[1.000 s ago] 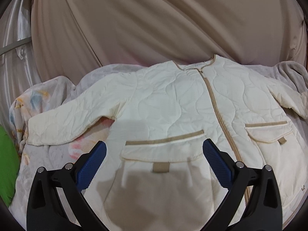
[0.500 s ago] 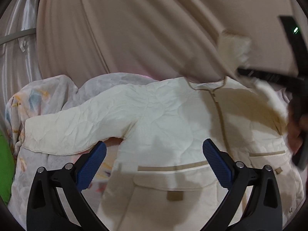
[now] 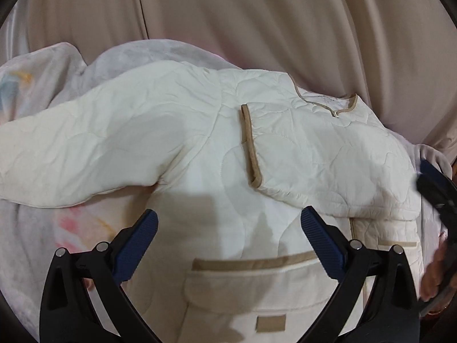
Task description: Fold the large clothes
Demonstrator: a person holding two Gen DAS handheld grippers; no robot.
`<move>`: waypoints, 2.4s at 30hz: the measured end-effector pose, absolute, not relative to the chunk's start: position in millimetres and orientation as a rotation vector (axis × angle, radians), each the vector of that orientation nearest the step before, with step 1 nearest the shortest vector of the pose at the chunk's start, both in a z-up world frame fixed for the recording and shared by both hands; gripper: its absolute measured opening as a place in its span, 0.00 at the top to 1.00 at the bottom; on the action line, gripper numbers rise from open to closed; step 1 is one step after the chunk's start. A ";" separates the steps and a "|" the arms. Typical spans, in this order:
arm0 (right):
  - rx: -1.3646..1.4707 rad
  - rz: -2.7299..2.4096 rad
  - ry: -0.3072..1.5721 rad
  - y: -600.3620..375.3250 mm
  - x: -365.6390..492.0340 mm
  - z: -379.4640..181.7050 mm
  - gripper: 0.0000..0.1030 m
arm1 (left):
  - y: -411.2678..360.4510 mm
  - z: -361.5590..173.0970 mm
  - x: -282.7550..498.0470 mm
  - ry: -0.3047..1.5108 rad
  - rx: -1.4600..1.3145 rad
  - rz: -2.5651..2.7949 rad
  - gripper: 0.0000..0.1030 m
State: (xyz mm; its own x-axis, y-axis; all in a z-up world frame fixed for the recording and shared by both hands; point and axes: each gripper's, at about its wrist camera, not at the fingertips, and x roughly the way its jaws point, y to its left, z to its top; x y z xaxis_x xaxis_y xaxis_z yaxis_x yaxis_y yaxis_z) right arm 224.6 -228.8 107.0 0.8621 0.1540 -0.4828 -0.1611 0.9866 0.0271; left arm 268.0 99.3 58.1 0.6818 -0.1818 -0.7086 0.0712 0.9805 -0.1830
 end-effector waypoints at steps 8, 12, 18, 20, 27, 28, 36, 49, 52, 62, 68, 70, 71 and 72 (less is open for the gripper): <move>0.290 -0.089 0.626 -392.8 189.6 58.5 0.28 | 67.7 30.4 325.1 0.901 -0.176 -0.231 0.19; 0.343 -0.129 0.711 -408.3 212.5 26.6 0.40 | 60.7 31.5 337.2 0.901 -0.167 -0.214 0.88; 0.320 -0.042 0.474 -394.3 185.1 83.5 0.94 | 74.1 90.3 318.1 0.678 -0.162 -0.186 0.94; 0.311 -0.036 0.436 -393.4 176.4 87.6 0.95 | 76.3 92.4 315.5 0.656 -0.149 -0.162 0.94; 0.223 -0.152 0.713 -386.7 210.3 10.6 0.95 | 59.7 13.6 336.7 0.808 0.012 -0.063 0.95; 0.228 -0.153 0.680 -384.0 203.0 21.8 0.94 | 59.1 16.3 334.5 0.805 0.009 -0.064 0.95; 0.138 -0.154 0.714 -359.6 223.2 18.3 0.94 | 55.1 13.0 332.7 0.793 0.029 -0.047 0.94; 0.283 -0.073 0.795 -381.8 65.3 11.2 0.28 | 149.0 30.8 218.3 0.897 -0.174 -0.124 0.18; 0.395 -0.015 0.864 -385.6 17.9 -16.5 0.28 | 173.4 10.3 177.0 0.988 -0.270 -0.158 0.18; 0.414 0.027 0.805 -350.5 -38.0 -9.4 0.92 | 150.6 27.5 112.8 0.956 -0.185 -0.179 0.89; 0.349 -0.017 0.788 -341.3 -123.8 18.3 0.93 | 153.8 37.5 37.9 0.981 -0.113 -0.234 0.90; 0.347 -0.057 0.855 -341.8 -154.0 3.3 0.93 | 155.8 18.3 11.4 1.037 -0.113 -0.248 0.90; 0.352 -0.074 0.894 -342.6 -165.7 -8.3 0.93 | 157.5 6.2 -0.9 1.067 -0.125 -0.255 0.89; 0.365 -0.090 0.944 -342.6 -176.2 -22.8 0.93 | 159.2 -0.2 -9.7 1.074 -0.135 -0.258 0.87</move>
